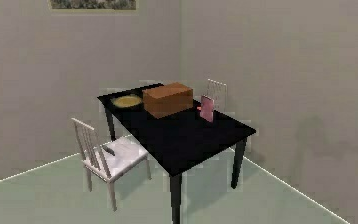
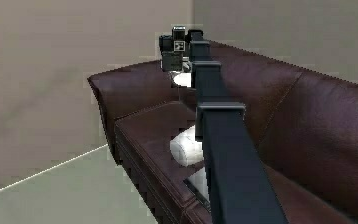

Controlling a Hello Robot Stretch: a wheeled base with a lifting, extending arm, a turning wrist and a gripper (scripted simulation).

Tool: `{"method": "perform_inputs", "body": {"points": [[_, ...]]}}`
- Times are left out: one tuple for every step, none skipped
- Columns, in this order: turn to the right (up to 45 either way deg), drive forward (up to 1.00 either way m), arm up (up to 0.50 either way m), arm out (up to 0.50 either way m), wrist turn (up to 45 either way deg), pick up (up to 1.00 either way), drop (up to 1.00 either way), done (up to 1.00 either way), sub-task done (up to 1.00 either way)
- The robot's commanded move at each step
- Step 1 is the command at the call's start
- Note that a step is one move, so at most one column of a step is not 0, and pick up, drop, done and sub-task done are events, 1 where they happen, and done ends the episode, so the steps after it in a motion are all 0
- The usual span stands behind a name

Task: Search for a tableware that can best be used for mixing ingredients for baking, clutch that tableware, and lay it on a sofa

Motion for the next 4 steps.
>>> {"method": "perform_inputs", "body": {"points": [[0.0, 0.00, 0.00, 0.00, 45.0, 0.00, 0.00, 0.00, 0.00], [0.0, 0.00, 0.00, 0.00, 6.0, 0.00, 0.00, 0.00, 0.00], [0.0, 0.00, -0.22, 0.00, 0.0, 0.00, 0.00, 0.00, 0.00], [0.0, 0.00, -0.32, 0.00, 0.0, 0.00, 0.00, 0.00, 0.00]]}}
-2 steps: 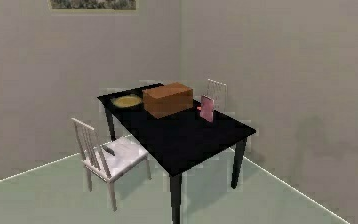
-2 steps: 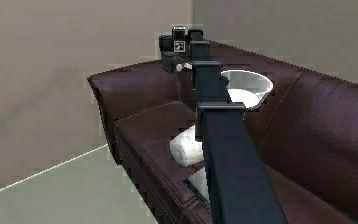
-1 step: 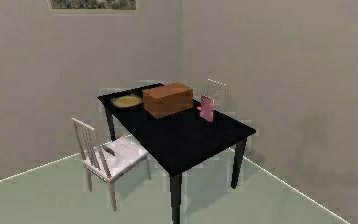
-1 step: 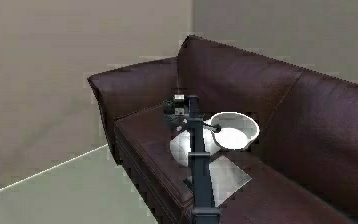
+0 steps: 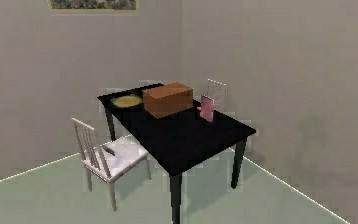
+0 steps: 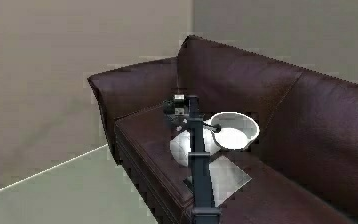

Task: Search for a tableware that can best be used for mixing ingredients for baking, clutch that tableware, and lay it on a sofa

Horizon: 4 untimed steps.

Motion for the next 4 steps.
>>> {"method": "perform_inputs", "body": {"points": [[0.0, 0.00, 0.00, 0.00, 0.0, 0.00, 1.00, 0.00, 0.00], [0.0, 0.00, 0.10, 0.00, 0.0, 0.00, 0.00, 0.00, 0.00], [0.0, 0.00, 0.00, -0.08, 0.0, 0.00, 0.00, 0.00, 0.00], [0.0, 0.00, 0.00, 0.00, 0.0, 0.00, 0.00, 1.00, 0.00]]}}
